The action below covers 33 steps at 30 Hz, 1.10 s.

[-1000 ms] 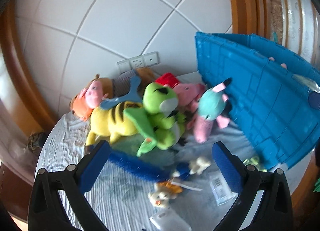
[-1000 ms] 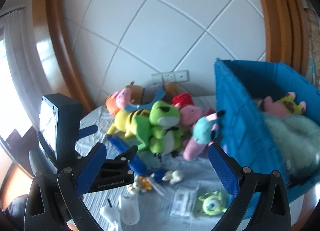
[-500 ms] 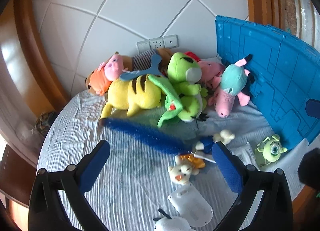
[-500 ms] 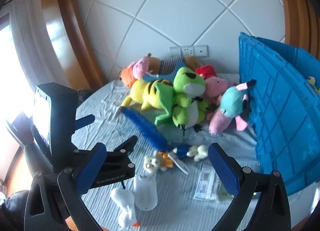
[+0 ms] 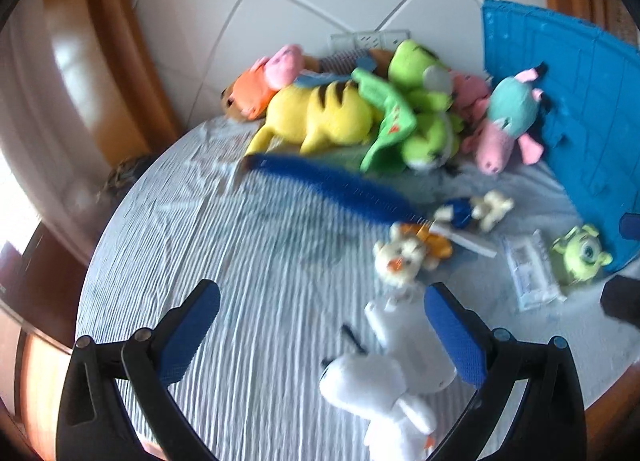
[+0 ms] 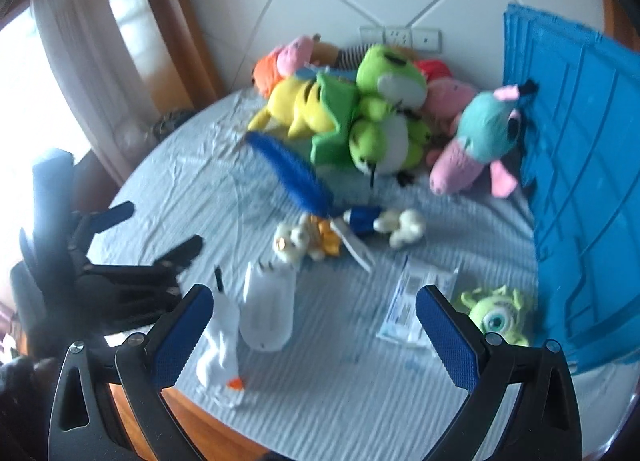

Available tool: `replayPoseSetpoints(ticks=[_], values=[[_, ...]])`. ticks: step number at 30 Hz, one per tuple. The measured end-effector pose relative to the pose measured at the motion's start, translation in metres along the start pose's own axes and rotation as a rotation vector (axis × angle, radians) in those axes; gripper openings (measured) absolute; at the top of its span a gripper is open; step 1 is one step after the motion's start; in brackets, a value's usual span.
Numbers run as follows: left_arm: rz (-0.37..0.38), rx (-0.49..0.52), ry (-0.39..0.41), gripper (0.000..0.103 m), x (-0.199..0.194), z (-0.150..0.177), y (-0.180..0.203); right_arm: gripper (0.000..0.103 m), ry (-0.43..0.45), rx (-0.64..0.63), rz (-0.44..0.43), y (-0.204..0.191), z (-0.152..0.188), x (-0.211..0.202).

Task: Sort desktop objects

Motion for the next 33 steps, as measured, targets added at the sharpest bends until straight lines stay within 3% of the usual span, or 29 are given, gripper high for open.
replayPoseSetpoints(ticks=[8,16,24,33], values=[[-0.080,-0.040,-0.075,0.103,0.016,0.041,-0.012,0.103,-0.092,-0.028,-0.037,0.011,0.021,0.033],[-0.050,-0.045,-0.107,0.103,0.039,0.060,-0.014,0.103,-0.140,-0.095,-0.040,-0.007,0.025,0.060],[-0.007,-0.093,-0.143,0.103,0.048,0.072,-0.010,0.103,-0.117,-0.131,-0.027,-0.027,0.016,0.071],[-0.005,-0.125,-0.166,0.103,0.037,0.077,0.009,0.103,-0.133,-0.148,-0.060,-0.002,0.011,0.065]])
Point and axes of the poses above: each gripper's, at about its wrist camera, not at the fingertips, and x roughly the way its jaws point, y to its right, z to its underside, the point moved 6 cm from there along x, roughly the way its jaws point, and after that the axes turned 11 degrees about -z, right-handed, at the moved point
